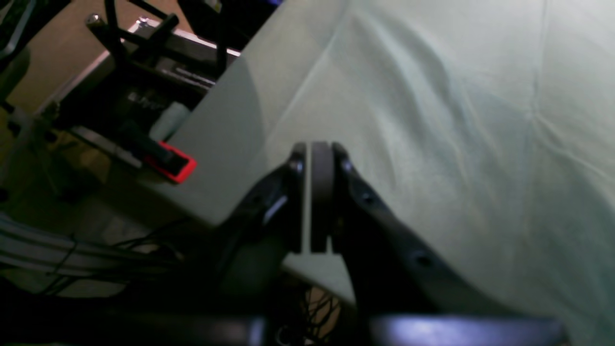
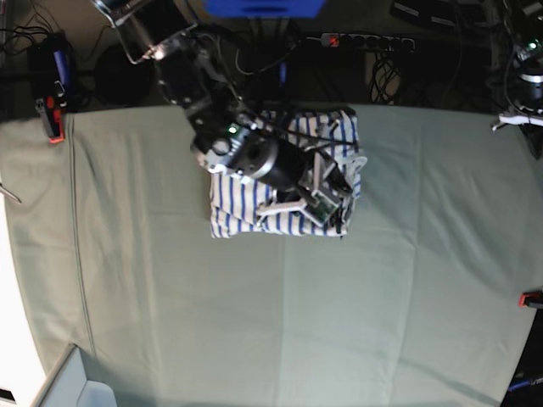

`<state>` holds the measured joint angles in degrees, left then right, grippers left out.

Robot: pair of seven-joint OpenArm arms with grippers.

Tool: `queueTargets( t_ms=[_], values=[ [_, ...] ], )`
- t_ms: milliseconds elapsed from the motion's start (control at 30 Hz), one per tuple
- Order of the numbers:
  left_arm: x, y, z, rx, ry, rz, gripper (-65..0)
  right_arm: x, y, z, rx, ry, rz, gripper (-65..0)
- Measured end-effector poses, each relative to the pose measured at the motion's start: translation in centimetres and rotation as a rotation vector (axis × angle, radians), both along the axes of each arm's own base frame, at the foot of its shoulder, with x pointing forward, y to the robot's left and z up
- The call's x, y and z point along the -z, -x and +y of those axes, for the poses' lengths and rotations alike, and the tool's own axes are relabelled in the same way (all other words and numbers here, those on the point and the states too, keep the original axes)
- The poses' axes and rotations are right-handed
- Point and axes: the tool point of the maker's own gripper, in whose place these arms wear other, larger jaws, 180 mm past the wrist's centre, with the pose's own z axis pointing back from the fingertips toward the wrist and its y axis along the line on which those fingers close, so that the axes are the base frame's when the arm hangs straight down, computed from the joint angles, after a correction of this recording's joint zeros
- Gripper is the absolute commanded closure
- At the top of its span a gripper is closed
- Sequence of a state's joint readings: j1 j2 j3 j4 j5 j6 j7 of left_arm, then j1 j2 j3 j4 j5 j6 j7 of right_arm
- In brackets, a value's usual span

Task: Layout the t-shirt on the table in an organized manner, then fold the t-shirt properly
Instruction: 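Fold the band end held by the right gripper over onto the stack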

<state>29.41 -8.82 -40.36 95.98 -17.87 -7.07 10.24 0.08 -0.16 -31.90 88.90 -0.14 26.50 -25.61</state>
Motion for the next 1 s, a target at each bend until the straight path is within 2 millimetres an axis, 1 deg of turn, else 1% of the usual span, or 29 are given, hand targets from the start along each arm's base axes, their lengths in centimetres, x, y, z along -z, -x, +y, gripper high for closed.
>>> queueTargets(
  t_ms=[33, 67, 133, 200, 233, 333, 400, 467, 633, 733, 800, 867, 933, 1000],
  values=[
    [0.1, 0.0, 0.0, 0.0, 0.002, 0.002, -2.3, -0.5, 0.2, 0.0, 0.0, -0.019, -0.009, -11.9],
    [0.1, 0.0, -0.1, -0.001, 0.004, 0.002, -2.3, -0.5, 0.4, -0.2, 0.0, -0.018, -0.01, -11.9],
    [0.2, -0.1, -0.2, 0.005, 0.005, 0.004, -2.3, 0.2, 0.2, -1.3, 0.026, 0.003, 0.01, -11.9],
    [0.4, -0.3, -0.7, 0.018, 0.011, 0.007, -2.3, 0.9, -0.9, -2.9, 0.075, 0.02, 0.017, -11.9],
    [0.4, -0.4, -0.8, 0.021, 0.014, 0.007, -2.3, 1.1, -1.4, -3.4, 0.09, 0.027, 0.02, -11.9],
    [0.5, -0.4, -1.0, 0.024, 0.017, 0.008, -2.3, 1.3, -2.9, -3.9, 0.12, 0.021, 0.024, -11.9],
    [0.7, -0.6, -1.4, 0.033, 0.021, 0.01, -2.3, 2.2, -4.1, -4.2, 0.126, 0.04, 0.038, -11.9],
    [0.9, -0.6, -1.6, 0.038, 0.027, 0.013, -2.3, 3.2, -4.8, -4.2, 0.122, 0.061, 0.059, -11.9],
    [0.9, -0.4, -1.5, 0.036, 0.025, 0.016, -2.3, 5.0, -5.7, -2.3, 0.114, 0.063, 0.13, -11.9],
    [0.9, -0.3, -1.4, 0.033, 0.023, 0.017, -2.3, 5.1, -6.5, -1.2, 0.118, 0.018, 0.13, -11.9],
    [0.8, -0.4, -1.4, 0.033, 0.022, 0.013, -2.3, 5.5, -6.6, -0.2, 0.114, -0.007, 0.143, -12.0],
    [0.9, -0.3, -1.4, 0.033, 0.024, 0.018, -2.3, 6.3, -6.5, 0.5, 0.112, -0.025, 0.17, -12.1],
    [0.9, -0.2, -1.3, 0.031, 0.023, 0.018, -2.3, 7.6, -6.6, 0.7, 0.114, -0.027, 0.199, -12.1],
    [0.9, -0.2, -1.3, 0.031, 0.023, 0.019, -2.3, 8.3, -7.0, 0.7, 0.122, -0.038, 0.207, -12.1]
  ],
)
